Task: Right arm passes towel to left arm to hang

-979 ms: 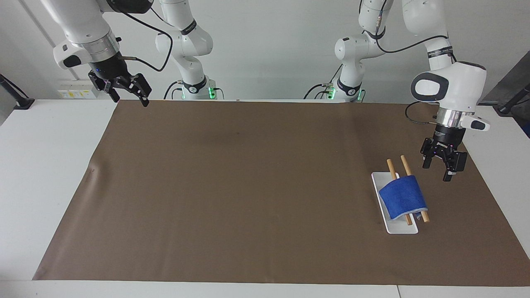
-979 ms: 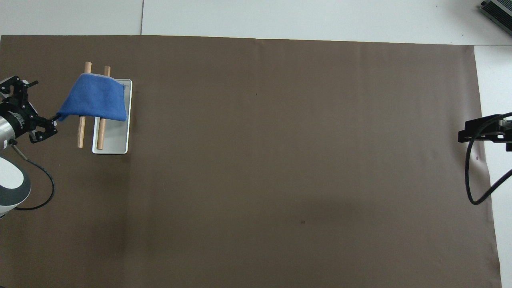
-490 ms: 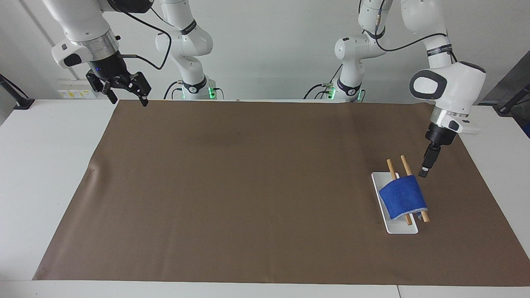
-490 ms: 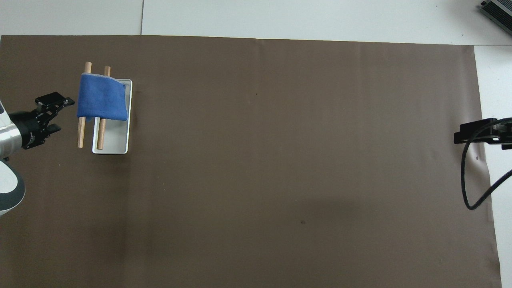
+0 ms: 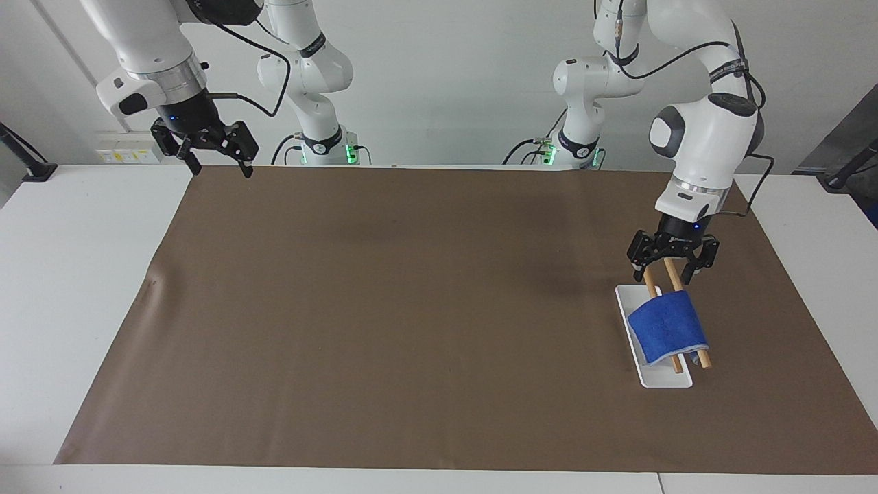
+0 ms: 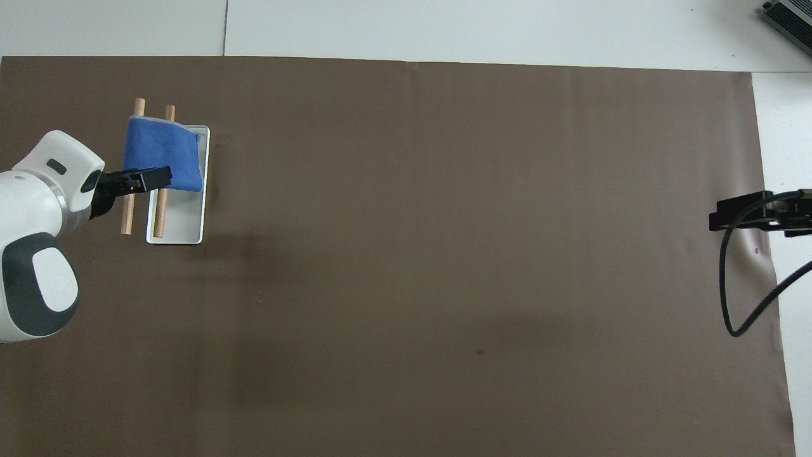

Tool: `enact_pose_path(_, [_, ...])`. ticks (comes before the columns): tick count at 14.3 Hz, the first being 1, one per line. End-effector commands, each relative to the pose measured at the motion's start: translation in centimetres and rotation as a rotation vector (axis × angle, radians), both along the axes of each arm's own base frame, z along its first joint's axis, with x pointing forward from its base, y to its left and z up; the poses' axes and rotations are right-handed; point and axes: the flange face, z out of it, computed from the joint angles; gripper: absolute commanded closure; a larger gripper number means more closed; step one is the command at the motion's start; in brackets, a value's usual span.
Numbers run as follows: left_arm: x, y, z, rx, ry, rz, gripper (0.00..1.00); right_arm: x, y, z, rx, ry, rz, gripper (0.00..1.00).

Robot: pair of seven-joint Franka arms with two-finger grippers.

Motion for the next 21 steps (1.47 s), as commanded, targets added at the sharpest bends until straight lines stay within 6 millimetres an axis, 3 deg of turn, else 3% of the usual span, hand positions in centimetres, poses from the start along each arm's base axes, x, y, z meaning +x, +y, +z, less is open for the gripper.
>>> enact_pose_path(1, [1.5,-0.5,5.9,0.048,0.061,-0.054,0.0,-0.4,-0.3,-0.3,-0.034,-0.007,-0.006,0.0])
enact_pose_path(5, [-0.4,-0.1,12.7,0.063,0.152,-0.056,0.0,-0.3,-0.1,-0.3,-0.053,-0.017,0.002,0.0])
enact_pose_path(8, [-2.7,1.5,15.2,0.067,0.219,-0.029,0.0,-0.3,-0.1,-0.1,-0.058,-0.022,0.0,0.0])
enact_pose_path(10, [-5.5,1.9,17.9,0.068,0.213,-0.022,0.0,0.7,0.0,0.5,-0.053,-0.028,-0.001,0.0])
enact_pose_path(12, [-6.3,3.5,18.0,0.066,0.269,0.005,0.0,1.5,0.0,0.2,-0.047,-0.024,-0.002,0.0])
enact_pose_path(14, [-6.3,3.7,18.0,0.063,0.274,0.007,0.0,1.2,-0.4,-0.1,-0.045,-0.008,-0.012,0.0])
enact_pose_path(15, [-6.0,3.7,17.7,0.069,0.289,0.011,0.0,1.1,-0.3,-0.1,-0.046,-0.002,-0.012,0.0])
enact_pose_path(17, [-3.6,3.6,19.6,0.076,0.295,0.01,0.0,1.0,-0.3,-0.2,-0.045,0.001,-0.019,0.0])
enact_pose_path(18, [-3.5,3.6,19.6,0.068,0.312,0.008,0.0,0.9,-0.3,-0.3,-0.044,0.004,-0.019,0.0])
enact_pose_path(21, [-4.8,4.5,18.7,0.063,0.336,0.036,0.0,0.8,-0.6,-0.4,-0.045,0.007,-0.024,0.0])
